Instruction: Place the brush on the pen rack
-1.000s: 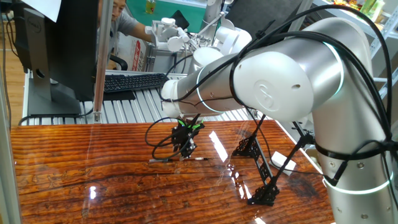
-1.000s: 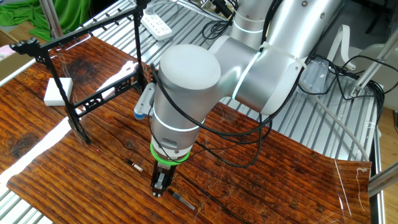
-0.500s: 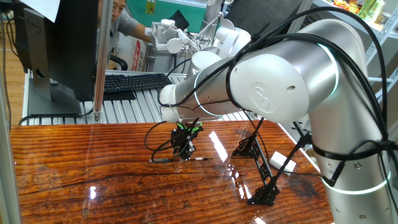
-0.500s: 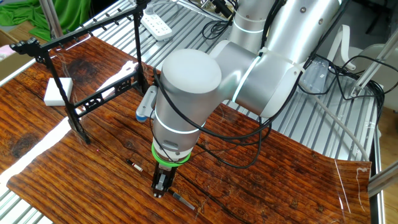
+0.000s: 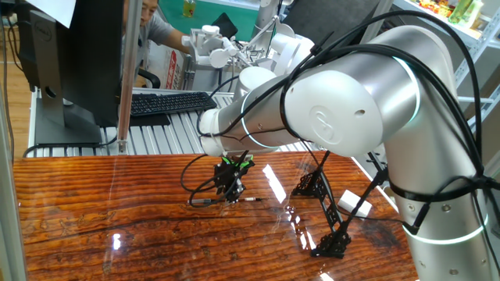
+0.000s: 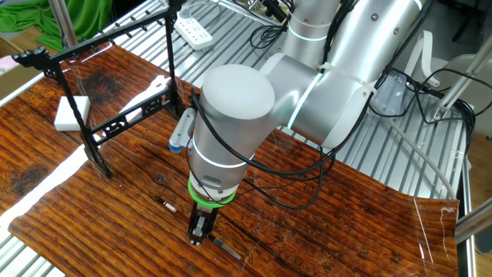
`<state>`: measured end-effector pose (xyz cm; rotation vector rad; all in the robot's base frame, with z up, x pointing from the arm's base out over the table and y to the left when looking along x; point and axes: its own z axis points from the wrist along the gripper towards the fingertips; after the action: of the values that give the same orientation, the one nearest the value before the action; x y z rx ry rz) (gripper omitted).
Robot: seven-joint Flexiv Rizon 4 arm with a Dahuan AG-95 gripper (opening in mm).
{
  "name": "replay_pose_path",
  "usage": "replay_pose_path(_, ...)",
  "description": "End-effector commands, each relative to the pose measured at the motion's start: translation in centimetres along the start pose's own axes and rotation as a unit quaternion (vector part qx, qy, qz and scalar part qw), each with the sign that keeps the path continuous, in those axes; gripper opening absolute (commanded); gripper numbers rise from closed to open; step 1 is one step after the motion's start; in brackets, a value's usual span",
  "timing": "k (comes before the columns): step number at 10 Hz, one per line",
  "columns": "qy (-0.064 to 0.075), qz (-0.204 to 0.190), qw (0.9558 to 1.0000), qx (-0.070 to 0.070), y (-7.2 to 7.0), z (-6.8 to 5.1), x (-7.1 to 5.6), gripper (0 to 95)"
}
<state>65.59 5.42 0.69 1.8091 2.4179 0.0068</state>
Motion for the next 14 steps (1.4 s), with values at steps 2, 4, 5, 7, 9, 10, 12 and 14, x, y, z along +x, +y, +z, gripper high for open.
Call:
replay_pose_path(2, -0.005, -0.004, 1.0000, 0.000, -0.07, 0.14, 0.01, 38.0)
replay_pose_path(4, -0.005, -0.007, 1.0000, 0.000, -0.08, 0.22, 0.03, 38.0)
replay_pose_path(5, -0.007, -0.011, 0.9999, 0.000, -0.09, 0.23, 0.03, 19.0)
replay_pose_path(7, -0.007, -0.018, 0.9998, 0.001, -0.10, 0.25, 0.03, 0.0)
replay_pose_path(9, -0.007, -0.021, 0.9997, 0.001, -0.10, 0.25, 0.03, 0.0)
replay_pose_path(10, -0.007, -0.021, 0.9997, 0.001, -0.10, 0.25, 0.03, 0.0)
replay_pose_path(12, -0.007, -0.022, 0.9997, 0.000, -0.10, 0.26, 0.03, 0.0)
replay_pose_path(14, -0.007, -0.023, 0.9997, 0.000, -0.10, 0.26, 0.03, 0.0)
